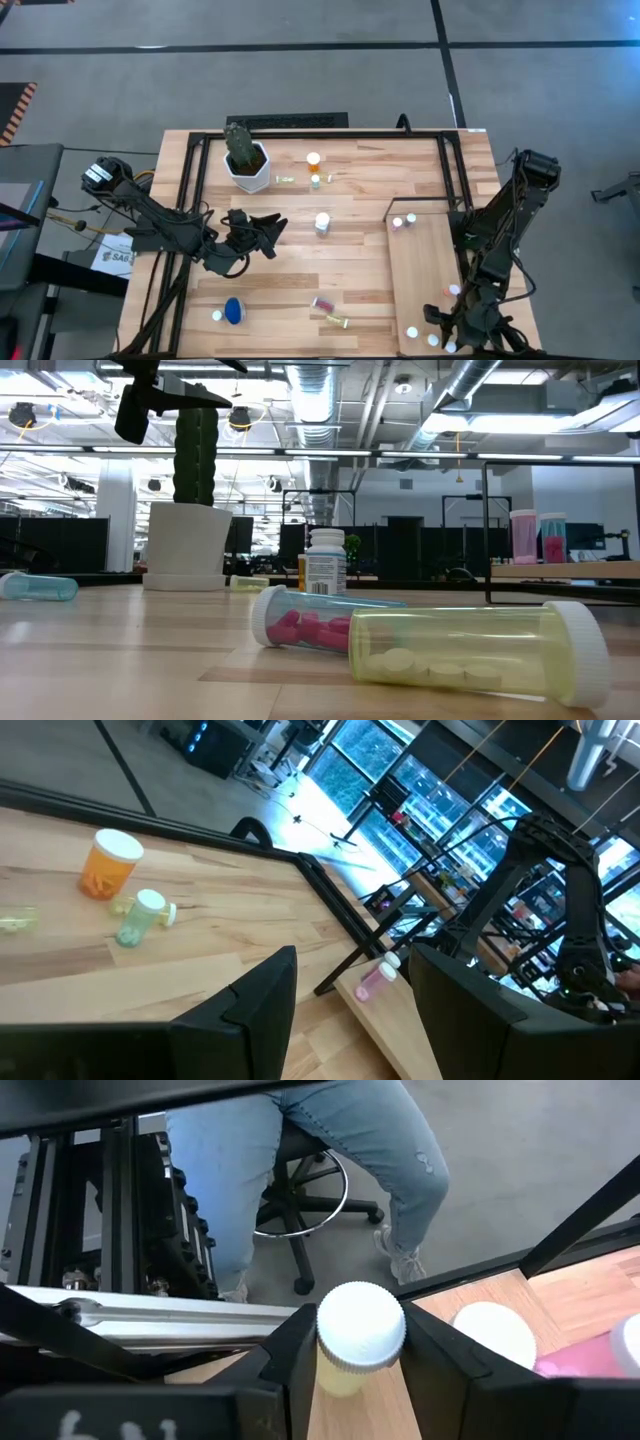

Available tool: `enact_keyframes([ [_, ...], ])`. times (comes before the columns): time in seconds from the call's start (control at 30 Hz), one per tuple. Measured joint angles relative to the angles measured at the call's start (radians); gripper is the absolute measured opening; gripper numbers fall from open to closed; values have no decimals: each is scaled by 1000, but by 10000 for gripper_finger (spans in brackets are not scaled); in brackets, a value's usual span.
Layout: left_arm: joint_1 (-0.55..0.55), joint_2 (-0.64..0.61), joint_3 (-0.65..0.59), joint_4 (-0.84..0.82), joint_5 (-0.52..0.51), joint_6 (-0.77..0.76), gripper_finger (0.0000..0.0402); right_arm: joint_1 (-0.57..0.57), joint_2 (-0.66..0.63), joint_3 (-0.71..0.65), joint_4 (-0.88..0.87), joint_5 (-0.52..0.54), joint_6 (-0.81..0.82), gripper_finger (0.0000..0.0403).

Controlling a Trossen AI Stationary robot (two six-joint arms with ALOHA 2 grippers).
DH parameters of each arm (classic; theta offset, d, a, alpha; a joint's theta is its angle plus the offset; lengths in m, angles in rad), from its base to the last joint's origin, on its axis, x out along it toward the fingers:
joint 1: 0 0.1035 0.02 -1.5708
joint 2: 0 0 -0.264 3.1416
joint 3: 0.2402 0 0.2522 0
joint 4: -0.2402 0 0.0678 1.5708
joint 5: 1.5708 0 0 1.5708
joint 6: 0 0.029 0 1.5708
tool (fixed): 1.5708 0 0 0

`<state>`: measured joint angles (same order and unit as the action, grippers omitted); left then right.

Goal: Pick and place medicine bottles onto shelf by color
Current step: Put the yellow pill bottle on the shelf

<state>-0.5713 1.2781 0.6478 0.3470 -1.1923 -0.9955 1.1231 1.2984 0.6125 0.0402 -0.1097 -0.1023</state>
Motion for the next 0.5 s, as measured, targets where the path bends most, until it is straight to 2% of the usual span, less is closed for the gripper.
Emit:
enact_keyframes([
  [0.27,0,0,0,-1,0,0,183,0,0,0,-1,2,-4,160],
  [0.5,0,0,0,-1,0,0,183,0,-1,0,-6,2,-12,152],
])
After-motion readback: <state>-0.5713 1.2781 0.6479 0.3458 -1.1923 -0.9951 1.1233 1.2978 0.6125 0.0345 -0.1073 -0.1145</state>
